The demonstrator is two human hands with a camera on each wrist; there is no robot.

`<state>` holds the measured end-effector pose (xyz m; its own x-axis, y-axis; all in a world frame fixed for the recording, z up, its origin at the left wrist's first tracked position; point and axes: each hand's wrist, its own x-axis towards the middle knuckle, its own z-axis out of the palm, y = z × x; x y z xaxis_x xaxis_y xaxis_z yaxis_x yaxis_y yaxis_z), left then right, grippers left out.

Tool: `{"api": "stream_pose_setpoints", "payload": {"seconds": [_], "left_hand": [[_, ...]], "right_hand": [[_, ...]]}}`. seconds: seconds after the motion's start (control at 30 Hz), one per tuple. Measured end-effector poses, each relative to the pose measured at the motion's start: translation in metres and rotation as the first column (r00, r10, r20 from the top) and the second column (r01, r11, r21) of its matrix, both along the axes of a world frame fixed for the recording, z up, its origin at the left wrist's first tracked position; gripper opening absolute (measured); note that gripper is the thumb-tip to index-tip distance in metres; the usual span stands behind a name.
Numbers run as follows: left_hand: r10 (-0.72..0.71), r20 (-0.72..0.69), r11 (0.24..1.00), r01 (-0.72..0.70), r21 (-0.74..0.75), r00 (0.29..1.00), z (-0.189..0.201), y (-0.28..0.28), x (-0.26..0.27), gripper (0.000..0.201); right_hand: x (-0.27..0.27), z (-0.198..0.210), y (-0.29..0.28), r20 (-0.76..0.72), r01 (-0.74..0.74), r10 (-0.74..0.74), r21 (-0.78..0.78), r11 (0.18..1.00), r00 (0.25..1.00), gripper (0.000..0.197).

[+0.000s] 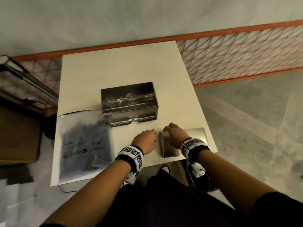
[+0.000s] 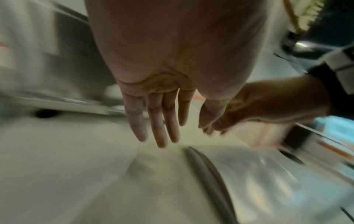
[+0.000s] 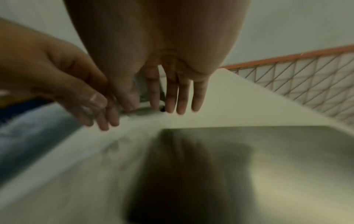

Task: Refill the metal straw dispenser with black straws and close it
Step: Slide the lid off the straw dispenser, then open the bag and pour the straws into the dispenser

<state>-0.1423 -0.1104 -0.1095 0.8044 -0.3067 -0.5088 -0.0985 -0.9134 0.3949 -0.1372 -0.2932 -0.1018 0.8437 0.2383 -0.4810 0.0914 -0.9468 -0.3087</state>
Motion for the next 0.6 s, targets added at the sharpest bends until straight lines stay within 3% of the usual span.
{"api": "stream_pose_setpoints", "payload": {"seconds": [0.1, 0.27, 0.37, 0.47, 0.6], "left_hand": [[0.268, -0.003, 0.962, -0.267, -0.059, 0.963, 0.01, 0.063, -0.003, 0.033], [0.605, 0.026, 0.793, -0.599, -0.112, 0.796, 0.019, 0.178, -0.013, 0.022], [0.719, 0.095, 0.695, -0.711, -0.109, 0.688, 0.02, 0.231, -0.021, 0.035], [0.773, 0.15, 0.626, -0.779, -0.026, 0.616, 0.018, 0.265, -0.026, 0.055], [0.824, 0.081, 0.559, -0.828, 0.042, 0.56, 0.006, 0.289, -0.035, 0.086]], "right_hand": [[0.013, 0.004, 0.059, -0.18, 0.043, -0.022, 0.11, 0.993, 0.983, 0.033], [0.02, 0.0, 0.164, -0.354, 0.117, -0.022, 0.249, 0.961, 0.935, 0.019], [0.02, -0.007, 0.209, -0.423, 0.232, -0.095, 0.285, 0.93, 0.901, 0.015], [0.021, -0.02, 0.242, -0.418, 0.285, -0.161, 0.254, 0.924, 0.894, 0.032], [0.023, -0.047, 0.267, -0.422, 0.373, -0.257, 0.218, 0.902, 0.869, 0.052]]}}
